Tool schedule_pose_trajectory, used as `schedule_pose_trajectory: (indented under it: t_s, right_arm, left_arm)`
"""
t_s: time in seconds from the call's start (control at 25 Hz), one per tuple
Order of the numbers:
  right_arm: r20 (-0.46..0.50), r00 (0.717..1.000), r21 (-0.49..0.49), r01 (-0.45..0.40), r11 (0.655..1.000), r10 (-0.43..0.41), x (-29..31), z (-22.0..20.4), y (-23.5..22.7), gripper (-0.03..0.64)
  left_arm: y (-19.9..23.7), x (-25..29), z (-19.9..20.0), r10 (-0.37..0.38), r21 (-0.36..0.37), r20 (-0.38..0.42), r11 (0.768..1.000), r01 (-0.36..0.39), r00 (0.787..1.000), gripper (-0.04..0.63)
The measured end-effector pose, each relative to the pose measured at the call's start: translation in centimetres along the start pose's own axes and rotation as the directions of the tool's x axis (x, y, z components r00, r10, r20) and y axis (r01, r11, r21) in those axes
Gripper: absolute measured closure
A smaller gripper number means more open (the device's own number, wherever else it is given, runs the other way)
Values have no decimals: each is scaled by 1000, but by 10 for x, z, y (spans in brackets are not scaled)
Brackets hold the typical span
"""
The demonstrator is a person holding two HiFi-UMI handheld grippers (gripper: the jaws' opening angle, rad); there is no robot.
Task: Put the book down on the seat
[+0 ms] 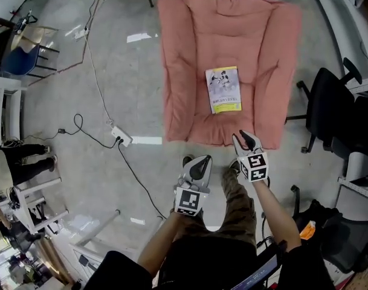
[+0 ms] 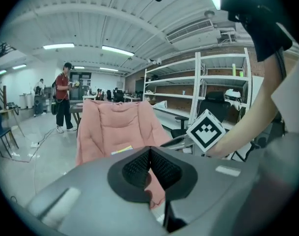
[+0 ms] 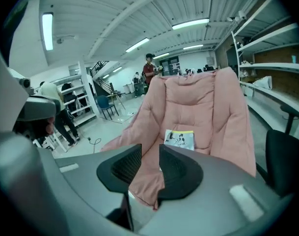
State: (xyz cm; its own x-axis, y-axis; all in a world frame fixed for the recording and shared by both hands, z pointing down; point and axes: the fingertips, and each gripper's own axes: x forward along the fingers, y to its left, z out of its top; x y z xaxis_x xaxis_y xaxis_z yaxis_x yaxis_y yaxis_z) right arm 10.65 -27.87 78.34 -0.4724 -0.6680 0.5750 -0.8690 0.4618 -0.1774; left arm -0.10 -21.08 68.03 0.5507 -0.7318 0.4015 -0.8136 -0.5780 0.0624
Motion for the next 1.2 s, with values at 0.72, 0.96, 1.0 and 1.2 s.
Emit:
schedule_pose_trajectory:
  t_s: [0.72,0.96,1.0,1.2]
  right_arm:
    - [298,949,-88,-84,993,107,-182,211,104,556]
    - [365,920,-141,-97,985,143,-206,252,116,563]
    - [373,914,-158,-105,982,158,-206,258,119,565]
    - [408,900,-180,-84,980,152,-213,279,117,572]
  left_arm:
    - [10,-47,223,15,109,211,993,-39,977,594]
    - [1,-54,270,-18,158,289,987,-29,957,594]
    - [2,-55,276,-18,157,300,987,-31,954,594]
    - [3,-62,289,-6,131,322,991,-39,947,594]
